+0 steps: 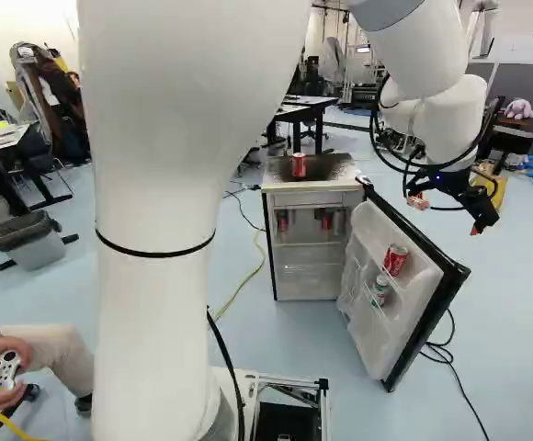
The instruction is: Grab a drink from the fridge
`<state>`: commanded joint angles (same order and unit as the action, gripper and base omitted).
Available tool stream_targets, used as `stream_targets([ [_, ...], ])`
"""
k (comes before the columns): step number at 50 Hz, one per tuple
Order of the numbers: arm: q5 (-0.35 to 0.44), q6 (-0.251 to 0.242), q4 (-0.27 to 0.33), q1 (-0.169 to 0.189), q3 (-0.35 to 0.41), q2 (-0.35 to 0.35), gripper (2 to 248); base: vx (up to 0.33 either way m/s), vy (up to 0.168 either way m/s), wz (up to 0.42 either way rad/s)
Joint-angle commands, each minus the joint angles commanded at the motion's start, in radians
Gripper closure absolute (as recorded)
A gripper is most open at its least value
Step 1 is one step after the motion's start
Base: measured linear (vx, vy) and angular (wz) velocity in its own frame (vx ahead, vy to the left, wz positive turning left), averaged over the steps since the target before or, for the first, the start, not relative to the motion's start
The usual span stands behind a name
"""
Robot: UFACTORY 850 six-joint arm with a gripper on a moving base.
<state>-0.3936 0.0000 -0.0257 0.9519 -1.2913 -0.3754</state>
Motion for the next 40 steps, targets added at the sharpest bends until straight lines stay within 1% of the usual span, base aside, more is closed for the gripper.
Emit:
stream_targets([
  [13,0.000,0.000,0.000,-0.001,-0.008,-0.027,3,0.000,0.000,0.000],
  [31,0.000,0.000,0.000,-0.002,-0.045,-0.093,3,0.000,0.000,0.000],
  [40,0.000,0.000,0.000,-0.002,-0.064,-0.113,3,0.000,0.000,0.000],
])
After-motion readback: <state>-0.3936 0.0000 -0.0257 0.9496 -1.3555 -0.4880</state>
